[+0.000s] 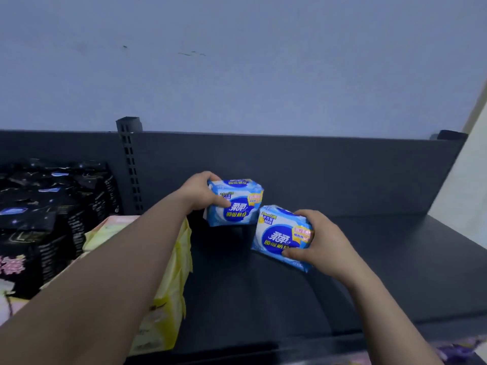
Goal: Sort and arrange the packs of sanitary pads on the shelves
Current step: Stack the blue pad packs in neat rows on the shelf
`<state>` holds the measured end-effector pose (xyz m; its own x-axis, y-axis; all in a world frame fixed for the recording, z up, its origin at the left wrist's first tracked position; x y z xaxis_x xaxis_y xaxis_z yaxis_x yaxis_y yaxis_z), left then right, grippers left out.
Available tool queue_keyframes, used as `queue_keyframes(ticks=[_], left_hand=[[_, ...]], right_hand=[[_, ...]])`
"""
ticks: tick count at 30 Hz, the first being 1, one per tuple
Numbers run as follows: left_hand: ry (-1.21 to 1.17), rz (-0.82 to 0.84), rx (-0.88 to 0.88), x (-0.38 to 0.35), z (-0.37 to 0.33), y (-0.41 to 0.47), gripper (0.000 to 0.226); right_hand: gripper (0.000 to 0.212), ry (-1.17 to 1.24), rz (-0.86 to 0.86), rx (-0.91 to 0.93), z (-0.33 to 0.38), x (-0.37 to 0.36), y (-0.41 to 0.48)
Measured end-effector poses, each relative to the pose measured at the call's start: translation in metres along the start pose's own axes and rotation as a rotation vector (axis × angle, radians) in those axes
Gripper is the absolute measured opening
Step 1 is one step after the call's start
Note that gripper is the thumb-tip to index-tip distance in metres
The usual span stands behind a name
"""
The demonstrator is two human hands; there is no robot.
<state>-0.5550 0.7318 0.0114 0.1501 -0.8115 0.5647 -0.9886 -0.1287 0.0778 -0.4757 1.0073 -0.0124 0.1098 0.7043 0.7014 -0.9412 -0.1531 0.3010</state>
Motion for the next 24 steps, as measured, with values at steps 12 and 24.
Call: queue_keyframes(ticks=[12,24], left_hand=[[0.531,0.115,0.109,-0.012,0.022,0.024,0.068],[0.606,0.089,0.053,0.005,0.017,0.014,0.073]], right_hand=[[0.069,-0.006,0.158,0.183,-0.022,-0.037,0.05],[0.065,-0.033,0.209,0.326,0.006,-0.034,0.03]])
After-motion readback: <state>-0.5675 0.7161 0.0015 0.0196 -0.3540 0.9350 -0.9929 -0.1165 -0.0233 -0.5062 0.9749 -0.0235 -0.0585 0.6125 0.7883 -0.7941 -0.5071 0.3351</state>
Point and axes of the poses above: each hand's wrist, its own y-axis towards the middle knuckle, its own x-axis out of the back of the hand, z = x × y, the point moved 6 cm from there along y, towards the middle knuckle, and after that the axes turned 3 degrees about -z, right-handed, at the moved point
